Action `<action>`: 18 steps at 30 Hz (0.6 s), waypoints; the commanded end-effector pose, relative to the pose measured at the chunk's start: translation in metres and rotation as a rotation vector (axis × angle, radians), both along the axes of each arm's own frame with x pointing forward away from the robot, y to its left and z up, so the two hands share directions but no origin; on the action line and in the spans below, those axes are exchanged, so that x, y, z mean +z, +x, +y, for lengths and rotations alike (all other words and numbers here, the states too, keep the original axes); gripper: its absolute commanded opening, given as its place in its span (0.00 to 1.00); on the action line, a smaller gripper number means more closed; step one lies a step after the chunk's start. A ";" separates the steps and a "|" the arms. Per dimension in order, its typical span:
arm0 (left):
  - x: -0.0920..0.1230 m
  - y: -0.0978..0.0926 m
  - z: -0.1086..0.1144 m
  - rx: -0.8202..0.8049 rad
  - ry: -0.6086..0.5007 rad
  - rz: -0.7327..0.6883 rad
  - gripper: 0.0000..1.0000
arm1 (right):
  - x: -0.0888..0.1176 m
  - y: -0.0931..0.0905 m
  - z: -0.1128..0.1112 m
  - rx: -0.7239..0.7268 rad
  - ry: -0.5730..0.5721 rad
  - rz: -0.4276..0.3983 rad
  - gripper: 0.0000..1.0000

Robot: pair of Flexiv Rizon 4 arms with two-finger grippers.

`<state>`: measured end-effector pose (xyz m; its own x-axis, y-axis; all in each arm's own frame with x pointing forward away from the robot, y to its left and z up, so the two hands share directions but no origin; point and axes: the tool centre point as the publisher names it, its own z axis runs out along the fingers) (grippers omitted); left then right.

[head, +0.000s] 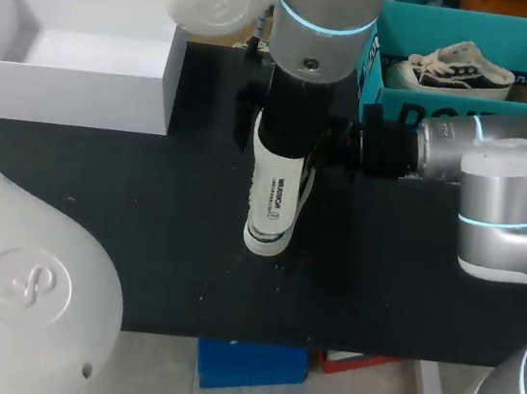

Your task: Take the shoe out of the shoebox, open the shoe tongue, remove and reinsert the insole, then place the shoe into the shoebox

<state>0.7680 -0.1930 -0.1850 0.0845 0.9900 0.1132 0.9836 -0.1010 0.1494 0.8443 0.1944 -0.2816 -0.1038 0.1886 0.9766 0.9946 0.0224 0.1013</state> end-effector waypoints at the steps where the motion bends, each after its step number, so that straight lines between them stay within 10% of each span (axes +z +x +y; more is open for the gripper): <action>1: -0.001 0.000 -0.002 0.025 0.080 -0.013 1.00 | 0.000 0.000 0.001 0.000 -0.001 0.001 0.00; 18: 0.003 0.015 -0.002 0.035 0.003 -0.029 1.00 | 0.000 0.000 0.001 0.000 -0.001 0.001 0.00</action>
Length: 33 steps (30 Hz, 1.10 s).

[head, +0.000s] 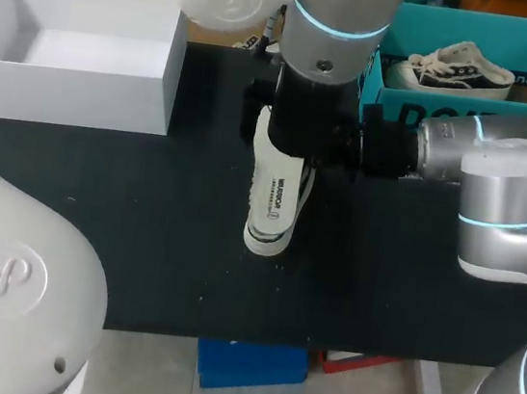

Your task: Take the shoe out of the shoebox, open the shoe tongue, remove and reinsert the insole, then place the shoe into the shoebox

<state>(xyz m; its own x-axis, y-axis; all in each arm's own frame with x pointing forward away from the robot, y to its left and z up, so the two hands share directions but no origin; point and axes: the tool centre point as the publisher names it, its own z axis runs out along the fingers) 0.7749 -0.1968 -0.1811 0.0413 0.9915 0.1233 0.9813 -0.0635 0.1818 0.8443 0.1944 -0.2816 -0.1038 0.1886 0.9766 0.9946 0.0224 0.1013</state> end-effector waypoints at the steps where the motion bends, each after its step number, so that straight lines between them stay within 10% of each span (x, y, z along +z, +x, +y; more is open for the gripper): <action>1: 0.000 0.012 0.000 -0.008 -0.007 0.004 1.00 | 0.000 0.000 0.001 0.000 -0.001 0.001 0.00; 33: 0.000 0.152 -0.007 -0.014 -0.072 0.032 1.00 | 0.000 0.000 0.001 0.000 -0.001 0.001 0.00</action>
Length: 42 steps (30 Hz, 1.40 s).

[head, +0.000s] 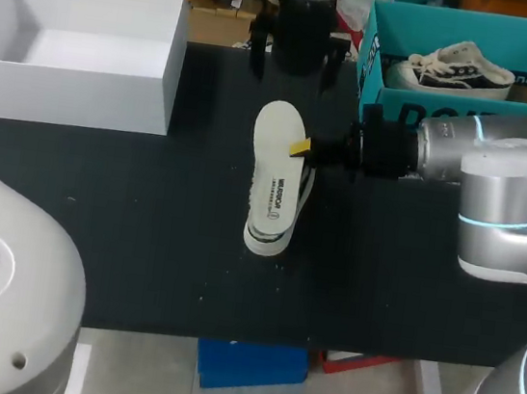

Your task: Take the shoe out of the shoebox, open the shoe tongue, remove and reinsert the insole, then place the shoe into the shoebox

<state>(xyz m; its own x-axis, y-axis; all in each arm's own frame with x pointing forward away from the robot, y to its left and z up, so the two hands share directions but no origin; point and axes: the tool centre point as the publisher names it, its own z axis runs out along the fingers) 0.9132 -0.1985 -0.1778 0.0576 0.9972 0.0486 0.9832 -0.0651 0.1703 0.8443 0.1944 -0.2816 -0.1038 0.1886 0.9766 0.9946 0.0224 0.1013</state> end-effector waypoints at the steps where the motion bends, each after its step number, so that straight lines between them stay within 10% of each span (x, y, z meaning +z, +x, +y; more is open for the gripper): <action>1: -0.004 0.017 -0.005 0.004 -0.001 0.014 1.00 | 0.000 0.000 0.001 0.000 -0.001 0.001 0.00; 18: -0.011 0.040 -0.006 0.035 -0.027 0.022 1.00 | 0.000 0.000 0.001 0.000 -0.001 0.001 0.00; 42: 0.003 -0.057 0.001 0.013 -0.051 0.002 1.00 | 0.000 0.000 0.001 0.000 -0.001 0.001 0.00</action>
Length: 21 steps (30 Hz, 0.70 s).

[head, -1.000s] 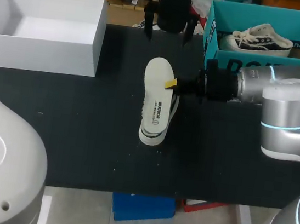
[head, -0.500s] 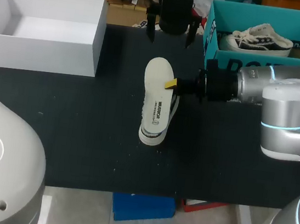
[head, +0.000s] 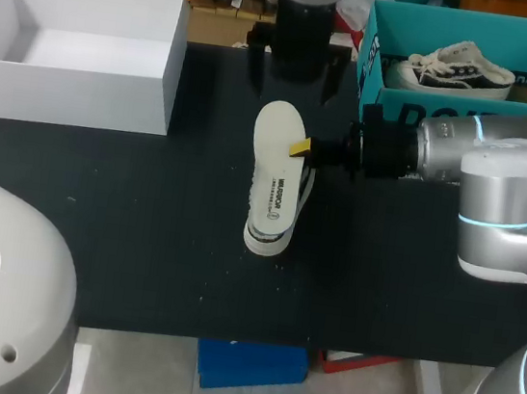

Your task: Take the shoe out of the shoebox, open the shoe tongue, remove and reinsert the insole, then place the shoe into the shoebox

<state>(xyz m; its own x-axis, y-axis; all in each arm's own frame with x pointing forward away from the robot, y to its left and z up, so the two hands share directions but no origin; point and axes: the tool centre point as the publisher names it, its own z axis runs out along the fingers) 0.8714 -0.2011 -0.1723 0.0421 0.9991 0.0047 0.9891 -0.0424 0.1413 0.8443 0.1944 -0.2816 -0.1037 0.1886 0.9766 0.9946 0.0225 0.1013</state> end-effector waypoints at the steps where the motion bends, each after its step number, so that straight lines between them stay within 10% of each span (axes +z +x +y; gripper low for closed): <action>1: -0.003 -0.020 0.004 -0.004 -0.009 -0.029 1.00 | 0.000 0.000 0.001 0.000 -0.001 0.001 0.00; 21: -0.001 -0.087 0.015 -0.015 -0.016 -0.057 1.00 | 0.000 0.000 0.001 0.000 -0.001 0.001 0.00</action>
